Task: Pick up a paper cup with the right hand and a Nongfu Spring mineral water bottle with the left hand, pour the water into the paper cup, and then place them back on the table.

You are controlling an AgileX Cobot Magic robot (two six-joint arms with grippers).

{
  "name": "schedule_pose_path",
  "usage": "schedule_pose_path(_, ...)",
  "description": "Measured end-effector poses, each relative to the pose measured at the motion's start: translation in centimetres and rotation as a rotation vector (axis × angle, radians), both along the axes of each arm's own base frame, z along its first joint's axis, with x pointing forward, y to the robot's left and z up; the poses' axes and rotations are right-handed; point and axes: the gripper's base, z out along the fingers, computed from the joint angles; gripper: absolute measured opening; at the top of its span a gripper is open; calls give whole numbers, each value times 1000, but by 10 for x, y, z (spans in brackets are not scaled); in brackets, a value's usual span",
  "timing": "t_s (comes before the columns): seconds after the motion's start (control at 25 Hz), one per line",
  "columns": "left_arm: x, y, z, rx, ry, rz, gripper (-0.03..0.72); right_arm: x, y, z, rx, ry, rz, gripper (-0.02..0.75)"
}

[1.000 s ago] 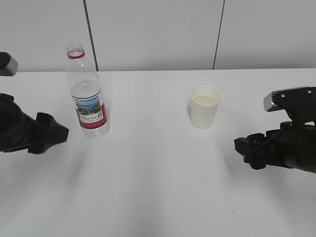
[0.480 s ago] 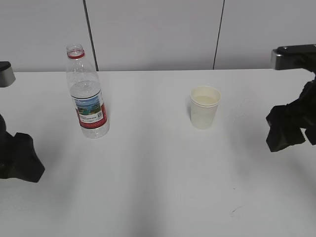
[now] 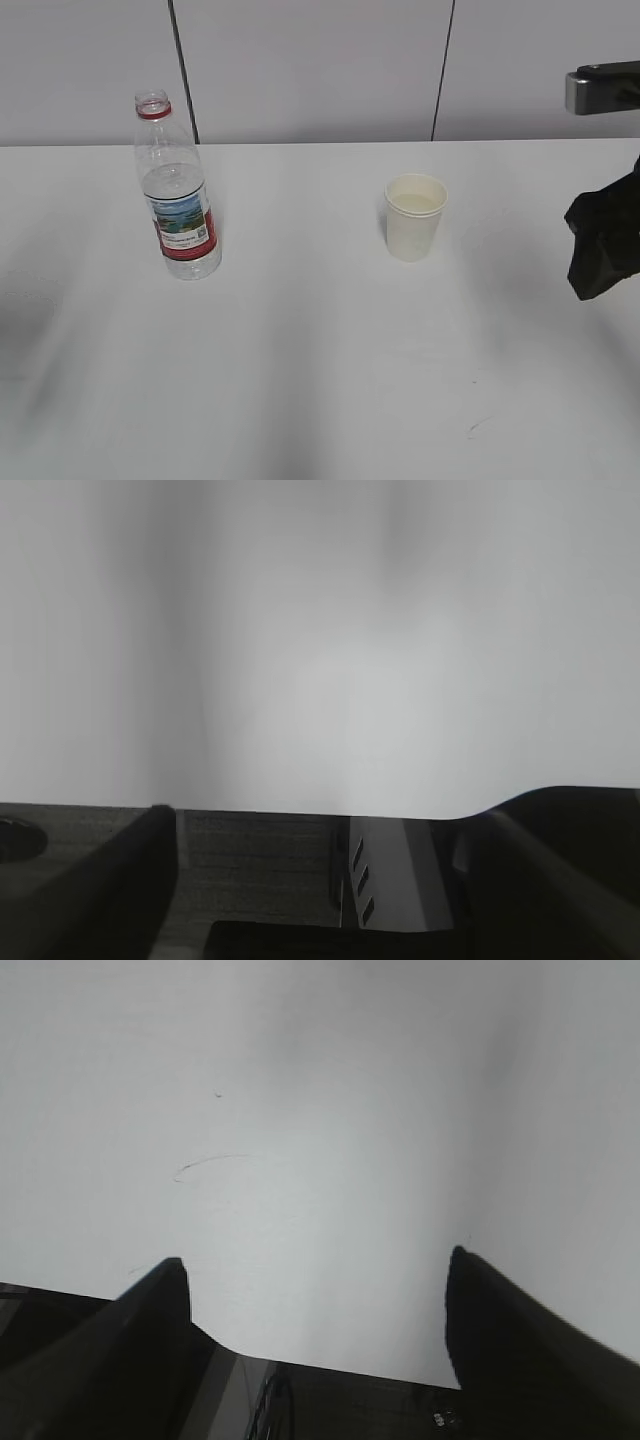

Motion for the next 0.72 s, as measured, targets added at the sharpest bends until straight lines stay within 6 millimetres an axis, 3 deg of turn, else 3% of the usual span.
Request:
schedule_pose_path(0.4,-11,6,15,-44,-73,46,534,-5,5,1,67,16,-3,585)
schedule_pose_path(0.72,-61,10,41,-109,-255,48,534,-56,-7,-15,74,53,-1,584)
